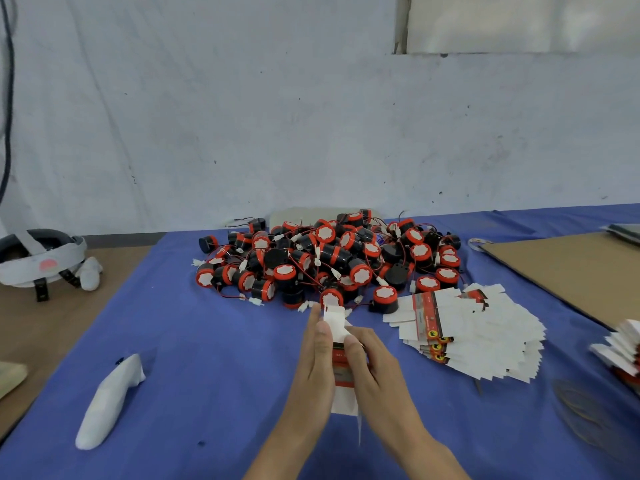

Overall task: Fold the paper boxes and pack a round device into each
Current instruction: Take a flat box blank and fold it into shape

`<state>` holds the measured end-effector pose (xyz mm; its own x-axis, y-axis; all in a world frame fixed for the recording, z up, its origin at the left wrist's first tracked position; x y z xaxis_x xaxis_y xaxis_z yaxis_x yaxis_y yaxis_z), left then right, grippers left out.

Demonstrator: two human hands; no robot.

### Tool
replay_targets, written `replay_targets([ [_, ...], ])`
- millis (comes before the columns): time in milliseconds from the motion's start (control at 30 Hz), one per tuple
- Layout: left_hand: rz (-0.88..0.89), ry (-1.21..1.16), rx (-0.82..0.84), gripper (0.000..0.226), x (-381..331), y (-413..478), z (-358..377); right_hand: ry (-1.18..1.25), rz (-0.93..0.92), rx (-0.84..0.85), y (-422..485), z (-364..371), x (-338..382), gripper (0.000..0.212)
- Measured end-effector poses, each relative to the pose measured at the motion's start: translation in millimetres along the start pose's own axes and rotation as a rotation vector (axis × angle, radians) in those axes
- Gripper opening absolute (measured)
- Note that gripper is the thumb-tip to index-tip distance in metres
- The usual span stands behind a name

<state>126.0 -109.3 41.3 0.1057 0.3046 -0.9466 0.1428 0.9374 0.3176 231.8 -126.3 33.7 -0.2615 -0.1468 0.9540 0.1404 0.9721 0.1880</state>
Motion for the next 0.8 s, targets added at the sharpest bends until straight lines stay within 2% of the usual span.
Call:
replay_targets([
  [133,-0.017,-0.041,0.048,0.063,0.4,3.7,-5.6,0.019,-0.024,0.023,-0.5,-0.5,-3.3,0.026],
  [233,-0.004,-0.010,0.097,0.050,-1.6,4.7,-12.6,0.119,-0.021,0.004,-3.3,0.6,-1.6,0.035],
  [300,-0.003,0.018,0.125,0.041,-0.3,4.5,-15.6,0.131,0.001,-0.012,-4.7,2.0,-4.5,0.034],
  [367,0.015,0.060,0.148,0.043,-0.5,3.4,-17.5,0.110,0.020,0.013,-5.9,3.7,-7.3,0.045],
  [433,0.055,0.111,0.127,0.046,-0.6,2.2,-18.4,0.021,-0.022,0.017,-6.7,5.8,-7.3,0.047],
  [500,0.106,0.137,0.069,0.044,-1.6,0.1,-19.3,-0.051,-0.091,0.011,-7.8,7.8,-3.6,0.039],
  [600,0.119,0.054,0.008,0.035,-3.1,-3.7,-20.6,-0.054,-0.124,-0.015,-7.7,7.6,-1.0,0.030],
  [633,0.083,-0.031,0.005,0.031,-2.8,-5.1,-21.7,-0.056,-0.129,-0.028,-7.6,6.5,-0.8,0.029],
  [667,0.024,-0.135,0.001,0.036,-3.5,-6.4,-22.2,-0.056,-0.133,-0.042,-7.6,4.9,-1.1,0.030],
  [733,-0.125,-0.291,0.002,0.062,-2.6,-10.3,-23.2,-0.065,-0.149,-0.068,-7.8,0.6,-2.0,0.031],
  [800,-0.245,-0.334,0.039,0.065,-4.9,-14.9,-21.3,-0.106,-0.182,-0.068,-9.9,-2.4,-1.8,0.031],
])
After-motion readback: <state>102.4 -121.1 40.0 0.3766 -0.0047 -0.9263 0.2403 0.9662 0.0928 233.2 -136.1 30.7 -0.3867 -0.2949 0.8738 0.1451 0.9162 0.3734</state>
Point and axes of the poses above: each hand's wrist, its own y-axis towards the middle knuckle, its own z-axis out of the palm, x = y × z, the point moved 2 cm from there along y, towards the middle knuckle, and after that the axes turned 9 degrees about z, right-handed, at the moved point
